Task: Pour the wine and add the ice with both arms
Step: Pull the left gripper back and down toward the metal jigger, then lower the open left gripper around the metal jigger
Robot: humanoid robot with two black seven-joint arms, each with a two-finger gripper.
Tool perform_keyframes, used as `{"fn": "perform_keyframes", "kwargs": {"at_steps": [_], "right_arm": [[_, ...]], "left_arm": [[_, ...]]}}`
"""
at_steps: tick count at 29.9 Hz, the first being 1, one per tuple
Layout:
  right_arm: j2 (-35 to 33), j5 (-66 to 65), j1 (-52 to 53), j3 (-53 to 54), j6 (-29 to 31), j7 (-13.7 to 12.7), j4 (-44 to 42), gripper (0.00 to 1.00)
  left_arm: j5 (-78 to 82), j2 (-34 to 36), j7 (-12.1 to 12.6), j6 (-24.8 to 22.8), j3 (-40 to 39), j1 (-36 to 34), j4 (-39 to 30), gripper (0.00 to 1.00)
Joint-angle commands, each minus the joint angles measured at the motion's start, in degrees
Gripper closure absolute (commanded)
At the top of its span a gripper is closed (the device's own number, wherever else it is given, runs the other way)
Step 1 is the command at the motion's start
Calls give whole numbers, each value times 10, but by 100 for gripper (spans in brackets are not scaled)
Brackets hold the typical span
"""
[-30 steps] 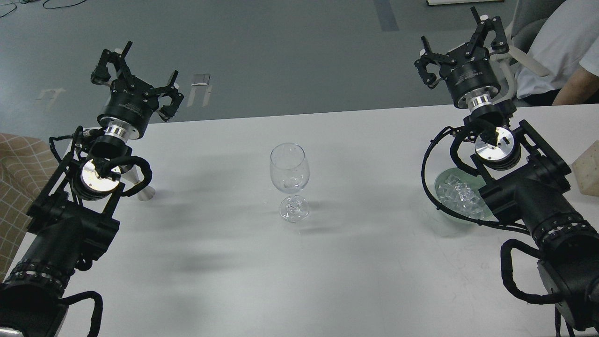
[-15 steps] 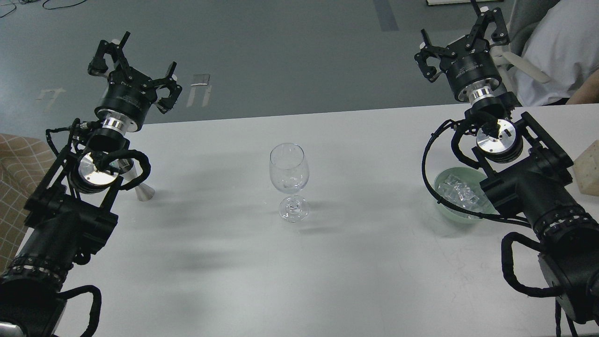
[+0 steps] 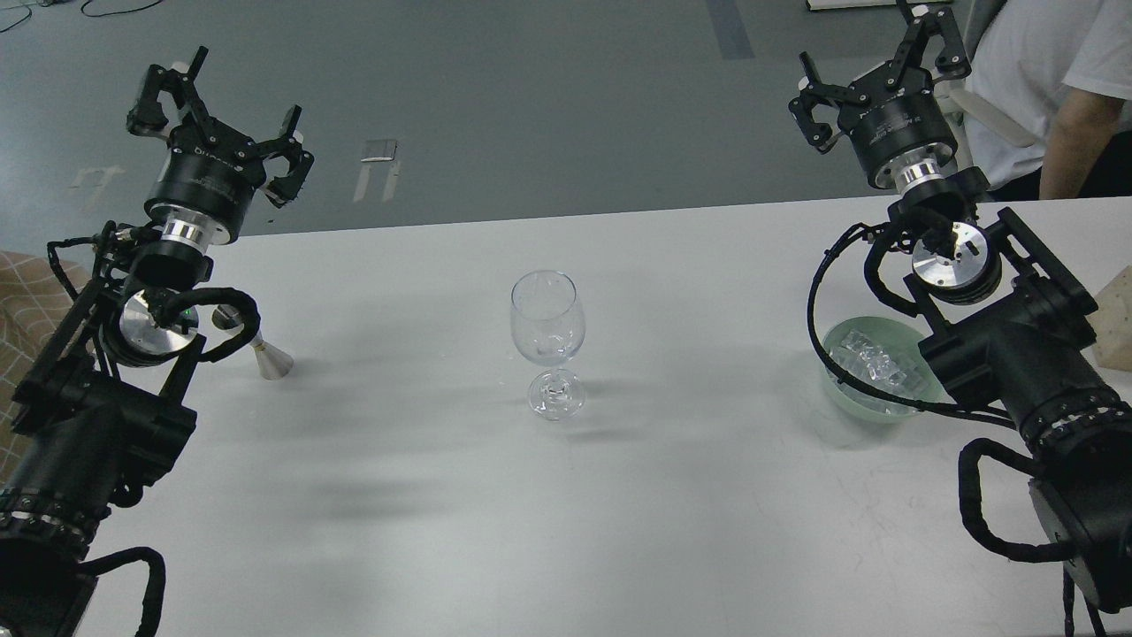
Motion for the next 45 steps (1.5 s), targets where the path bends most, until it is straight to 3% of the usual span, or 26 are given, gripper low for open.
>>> {"fn": "perform_keyframes", "kwargs": {"at_steps": [1, 7, 13, 18, 29, 37, 45], "right_arm": [[-2, 0, -16, 1, 0, 0, 15, 0], [-17, 0, -52, 2, -2, 1, 52, 0], [-23, 1, -82, 2, -3, 2, 76, 0], [-20, 1, -84, 0, -4, -1, 76, 0], [-22, 3, -86, 1, -8, -2, 76, 0], [-23, 3, -113, 9, -8, -2, 77, 0], [-23, 3, -125, 9, -9, -1, 95, 0]], "left_arm": [[1, 5, -1, -33, 3, 33, -40, 1], [-1, 51, -1, -33, -8, 83, -116, 1], [-48, 71, -1, -38, -60, 159, -120, 1], [-75, 76, 5, -38, -72, 179, -128, 2], [-80, 74, 12, -36, -120, 336, -286, 2], [-80, 20, 1, -13, -183, 510, -377, 2], [-68, -54, -10, 7, -187, 550, -380, 1]]}}
